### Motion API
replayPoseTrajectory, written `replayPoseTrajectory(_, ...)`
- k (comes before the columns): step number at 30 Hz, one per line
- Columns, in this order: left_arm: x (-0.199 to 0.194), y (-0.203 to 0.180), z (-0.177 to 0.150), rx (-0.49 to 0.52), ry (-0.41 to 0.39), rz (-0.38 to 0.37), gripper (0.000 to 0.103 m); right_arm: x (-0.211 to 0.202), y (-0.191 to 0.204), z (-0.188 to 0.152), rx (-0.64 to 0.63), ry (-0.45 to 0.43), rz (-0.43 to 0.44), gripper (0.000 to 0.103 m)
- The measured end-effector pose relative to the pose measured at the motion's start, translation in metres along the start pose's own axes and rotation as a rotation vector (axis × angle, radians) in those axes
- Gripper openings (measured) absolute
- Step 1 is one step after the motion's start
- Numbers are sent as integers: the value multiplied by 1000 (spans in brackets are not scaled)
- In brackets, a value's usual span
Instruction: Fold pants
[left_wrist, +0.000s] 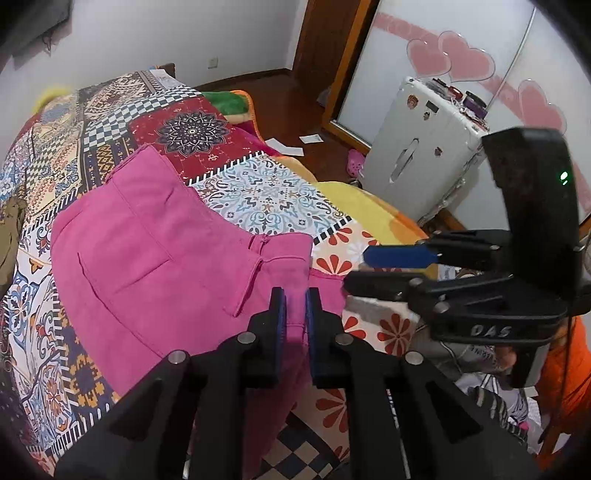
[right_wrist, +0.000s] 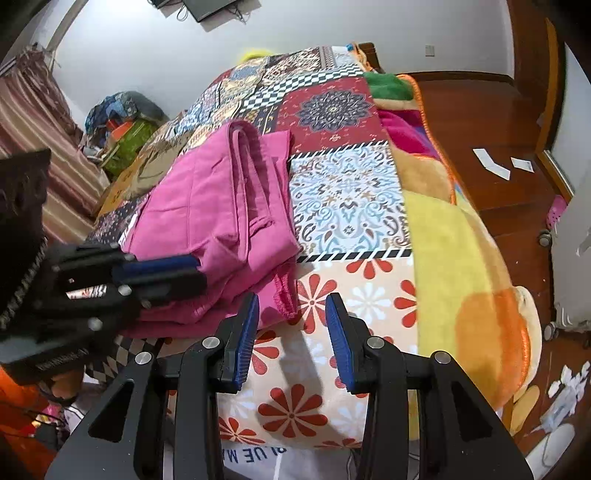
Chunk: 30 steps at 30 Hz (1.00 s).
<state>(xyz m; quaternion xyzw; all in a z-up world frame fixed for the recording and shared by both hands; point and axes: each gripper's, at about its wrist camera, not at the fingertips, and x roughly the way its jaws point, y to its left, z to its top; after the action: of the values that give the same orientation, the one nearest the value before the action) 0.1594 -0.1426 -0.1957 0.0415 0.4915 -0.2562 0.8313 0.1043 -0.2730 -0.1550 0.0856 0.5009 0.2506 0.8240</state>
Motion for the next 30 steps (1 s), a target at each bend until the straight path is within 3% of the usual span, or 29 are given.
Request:
replayPoseTrajectory(3, -1, 0, 1, 0, 3, -2, 18, -3, 1, 1, 10, -14, 3, 36)
replayPoseTrajectory(5, -5, 3, 3, -7, -4, 1, 36, -7, 3, 3, 8, -26, 6, 36)
replayPoseTrajectory(8, -21, 8, 3, -29, -39, -12, 46, -14, 8, 6, -7, -49, 13, 35)
replayPoseTrajectory(15, -73, 42, -7, -78, -170, 117, 52, -9, 34, 16, -71, -77, 39, 38)
replayPoseTrajectory(19, -75, 72, -24, -141, -144, 190, 52, 12, 47, 20, -110, -50, 17, 38)
replayPoseTrajectory(23, -62, 90, -42, -191, -95, 200, 52, 28, 47, 22, -97, -32, 18, 38)
replayPoseTrajectory(24, -58, 91, -45, -193, -86, 199, 52, 30, 48, 22, -108, -32, 29, 37)
replayPoseTrajectory(28, -54, 90, -49, -178, -92, 219, 53, 25, 53, 20, -152, -61, 3, 15)
replayPoseTrajectory(30, -53, 88, -48, -172, -94, 224, 53, 20, 53, 21, -146, -83, 2, 13)
